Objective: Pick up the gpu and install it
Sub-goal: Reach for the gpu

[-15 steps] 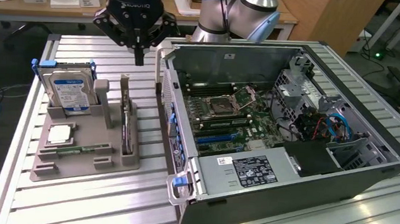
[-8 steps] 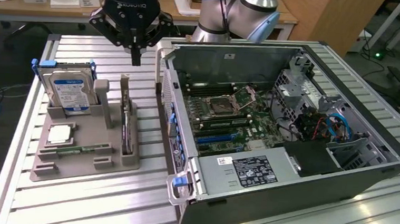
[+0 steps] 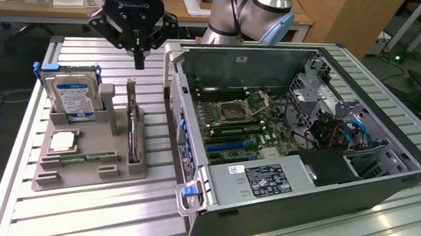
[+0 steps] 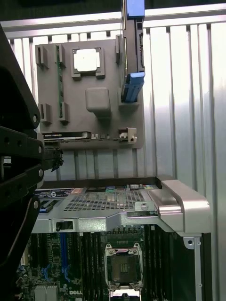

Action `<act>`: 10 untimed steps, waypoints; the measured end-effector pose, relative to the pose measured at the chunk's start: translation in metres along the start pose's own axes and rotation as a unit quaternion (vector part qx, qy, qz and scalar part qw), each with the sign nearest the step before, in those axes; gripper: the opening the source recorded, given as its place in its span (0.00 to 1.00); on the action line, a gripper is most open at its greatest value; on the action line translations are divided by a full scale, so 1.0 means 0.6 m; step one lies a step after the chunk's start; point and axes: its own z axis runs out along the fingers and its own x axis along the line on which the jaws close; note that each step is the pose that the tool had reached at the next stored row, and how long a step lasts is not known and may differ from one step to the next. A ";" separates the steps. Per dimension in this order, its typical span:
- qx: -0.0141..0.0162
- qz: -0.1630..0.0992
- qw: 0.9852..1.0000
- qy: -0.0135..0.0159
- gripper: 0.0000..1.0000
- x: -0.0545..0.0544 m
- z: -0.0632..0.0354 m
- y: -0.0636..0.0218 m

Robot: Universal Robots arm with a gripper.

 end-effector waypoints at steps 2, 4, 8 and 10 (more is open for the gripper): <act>0.000 0.000 1.000 0.000 0.11 0.003 0.000 0.000; 0.000 0.000 1.000 0.000 0.11 0.006 0.000 -0.001; 0.000 0.000 1.000 0.000 0.11 0.013 0.000 -0.001; 0.000 0.000 1.000 0.000 0.11 0.016 0.000 -0.001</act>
